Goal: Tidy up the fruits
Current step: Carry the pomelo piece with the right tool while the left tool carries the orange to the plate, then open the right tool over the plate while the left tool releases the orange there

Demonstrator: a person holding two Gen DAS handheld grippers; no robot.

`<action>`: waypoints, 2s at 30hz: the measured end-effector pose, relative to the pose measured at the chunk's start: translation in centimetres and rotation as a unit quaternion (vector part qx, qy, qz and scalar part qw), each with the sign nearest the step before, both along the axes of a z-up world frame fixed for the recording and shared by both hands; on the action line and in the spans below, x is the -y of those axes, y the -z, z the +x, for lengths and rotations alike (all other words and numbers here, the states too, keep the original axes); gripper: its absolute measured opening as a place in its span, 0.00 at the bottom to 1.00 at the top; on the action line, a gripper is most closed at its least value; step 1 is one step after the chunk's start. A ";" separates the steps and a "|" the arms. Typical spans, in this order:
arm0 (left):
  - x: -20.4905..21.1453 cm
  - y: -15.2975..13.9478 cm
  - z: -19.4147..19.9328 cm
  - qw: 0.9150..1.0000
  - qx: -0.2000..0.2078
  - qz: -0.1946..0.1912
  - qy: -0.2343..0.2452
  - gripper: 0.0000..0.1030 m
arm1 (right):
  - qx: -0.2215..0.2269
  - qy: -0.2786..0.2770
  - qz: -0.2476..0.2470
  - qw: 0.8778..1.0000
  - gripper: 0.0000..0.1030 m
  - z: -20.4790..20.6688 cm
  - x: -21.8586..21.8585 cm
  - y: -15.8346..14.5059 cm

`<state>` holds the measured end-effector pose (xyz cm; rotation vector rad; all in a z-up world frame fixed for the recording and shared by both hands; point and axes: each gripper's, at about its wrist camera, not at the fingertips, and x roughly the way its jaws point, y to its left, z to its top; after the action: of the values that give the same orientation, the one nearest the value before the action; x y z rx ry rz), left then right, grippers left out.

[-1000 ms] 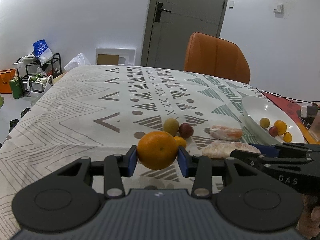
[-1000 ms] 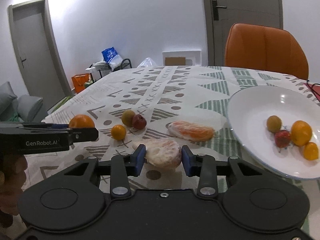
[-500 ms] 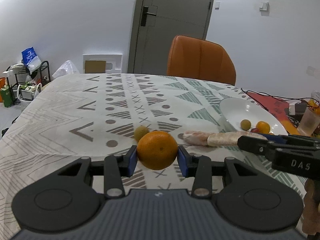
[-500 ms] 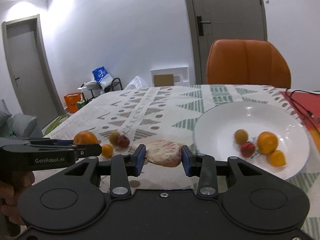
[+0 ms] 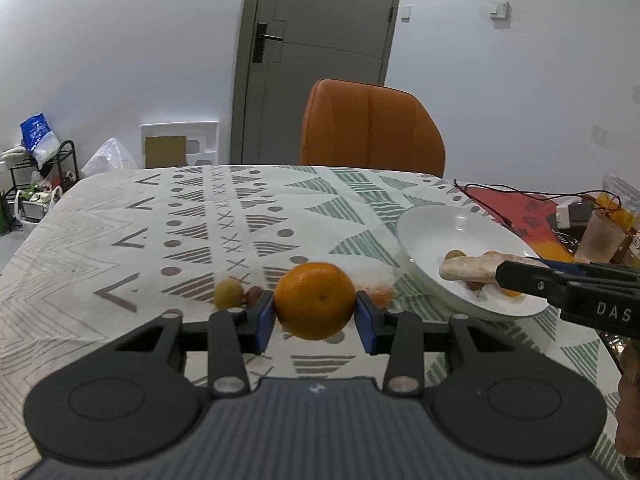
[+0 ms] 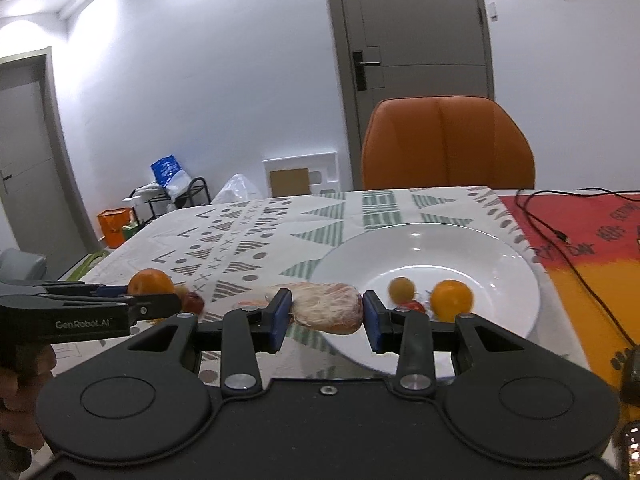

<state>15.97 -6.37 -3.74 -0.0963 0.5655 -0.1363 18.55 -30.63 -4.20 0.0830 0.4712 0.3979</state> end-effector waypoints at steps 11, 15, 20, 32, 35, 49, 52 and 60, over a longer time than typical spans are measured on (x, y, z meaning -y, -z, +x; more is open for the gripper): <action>2.5 -0.2 1.0 1.000 0.004 0.008 0.021 0.40 | -0.009 0.025 0.003 1.000 0.35 0.4 2.4 0.8; 3.3 -0.2 1.4 0.999 0.004 0.012 0.029 0.40 | -0.010 0.036 -0.001 0.999 0.35 0.6 3.2 1.3; 4.4 -0.1 1.9 0.999 0.003 0.017 0.038 0.40 | -0.012 0.051 0.001 0.999 0.35 1.0 4.4 1.7; 7.1 0.2 3.7 0.998 0.000 0.030 0.059 0.40 | 0.005 0.078 -0.018 0.997 0.35 2.8 7.2 1.4; 7.7 0.3 4.3 0.997 -0.001 0.035 0.064 0.40 | 0.005 0.083 -0.017 0.996 0.35 3.5 7.8 1.5; 10.4 0.5 7.4 0.995 -0.005 0.057 0.076 0.40 | 0.005 0.080 -0.016 0.997 0.36 7.4 8.3 1.6; 11.0 0.9 8.3 0.995 -0.011 0.062 0.083 0.40 | -0.010 0.076 -0.026 0.997 0.38 8.3 8.1 2.1; 11.8 1.2 10.2 0.994 -0.021 0.068 0.085 0.40 | -0.009 0.067 -0.022 0.997 0.42 7.4 8.3 2.0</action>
<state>26.17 -18.13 -4.99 0.0816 0.6239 -0.2604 25.93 -38.91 -6.19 0.0752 0.4900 0.2552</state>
